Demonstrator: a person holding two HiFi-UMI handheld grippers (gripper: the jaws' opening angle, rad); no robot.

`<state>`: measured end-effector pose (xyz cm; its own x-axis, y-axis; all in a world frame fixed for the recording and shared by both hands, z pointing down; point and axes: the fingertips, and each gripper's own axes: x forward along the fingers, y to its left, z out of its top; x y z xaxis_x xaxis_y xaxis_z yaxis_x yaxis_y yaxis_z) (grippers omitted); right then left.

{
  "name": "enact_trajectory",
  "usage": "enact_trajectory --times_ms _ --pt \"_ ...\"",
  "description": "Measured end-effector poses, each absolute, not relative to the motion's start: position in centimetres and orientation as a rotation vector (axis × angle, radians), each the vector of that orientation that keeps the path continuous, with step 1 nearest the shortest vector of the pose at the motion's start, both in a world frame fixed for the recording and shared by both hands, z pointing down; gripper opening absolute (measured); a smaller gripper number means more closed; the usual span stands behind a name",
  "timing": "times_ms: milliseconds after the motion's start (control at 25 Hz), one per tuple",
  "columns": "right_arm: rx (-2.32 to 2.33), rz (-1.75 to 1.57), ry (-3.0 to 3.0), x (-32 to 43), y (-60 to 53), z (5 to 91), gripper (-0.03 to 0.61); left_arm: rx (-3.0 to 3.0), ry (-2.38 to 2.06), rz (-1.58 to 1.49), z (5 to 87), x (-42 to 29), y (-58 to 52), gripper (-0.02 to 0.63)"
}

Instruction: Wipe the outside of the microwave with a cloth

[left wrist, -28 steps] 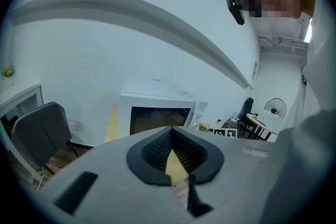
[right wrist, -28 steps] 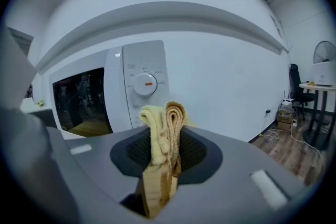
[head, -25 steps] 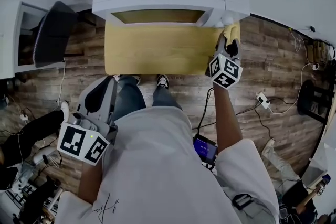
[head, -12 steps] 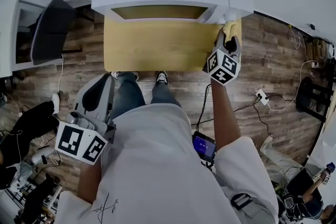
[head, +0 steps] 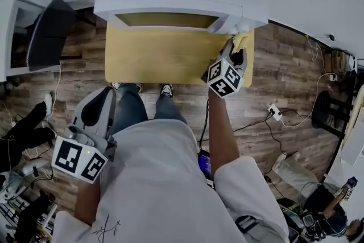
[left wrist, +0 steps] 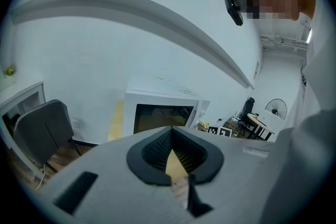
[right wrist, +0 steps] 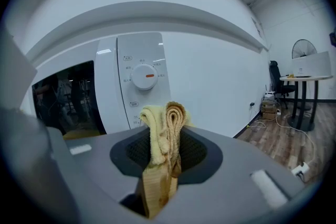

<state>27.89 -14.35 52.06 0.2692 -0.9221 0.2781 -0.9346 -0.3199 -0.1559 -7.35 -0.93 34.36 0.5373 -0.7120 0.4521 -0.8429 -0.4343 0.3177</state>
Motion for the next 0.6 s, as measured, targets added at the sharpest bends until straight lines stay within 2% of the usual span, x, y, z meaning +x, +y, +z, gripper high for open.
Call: enact_trajectory --times_ms 600 --pt "2.508 0.565 -1.856 26.3 -13.3 51.7 0.118 2.257 -1.276 0.346 34.4 -6.4 -0.7 -0.009"
